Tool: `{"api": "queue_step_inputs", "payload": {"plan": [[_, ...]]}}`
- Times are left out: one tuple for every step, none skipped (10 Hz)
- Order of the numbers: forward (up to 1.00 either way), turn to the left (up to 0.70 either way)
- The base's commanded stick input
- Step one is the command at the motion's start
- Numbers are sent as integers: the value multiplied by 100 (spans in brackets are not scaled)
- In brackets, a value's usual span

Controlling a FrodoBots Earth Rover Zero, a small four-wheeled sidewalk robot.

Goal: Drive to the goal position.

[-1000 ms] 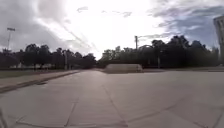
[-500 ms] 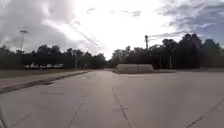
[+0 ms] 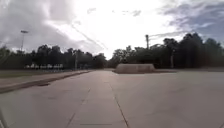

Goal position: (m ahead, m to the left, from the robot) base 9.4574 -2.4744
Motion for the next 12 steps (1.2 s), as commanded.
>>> {"api": "queue_step_inputs", "payload": {"plan": [[70,0],[70,0],[70,0],[70,0],[70,0],[70,0],[70,0],[70,0],[70,0],[70,0],[70,0],[70,0]]}}
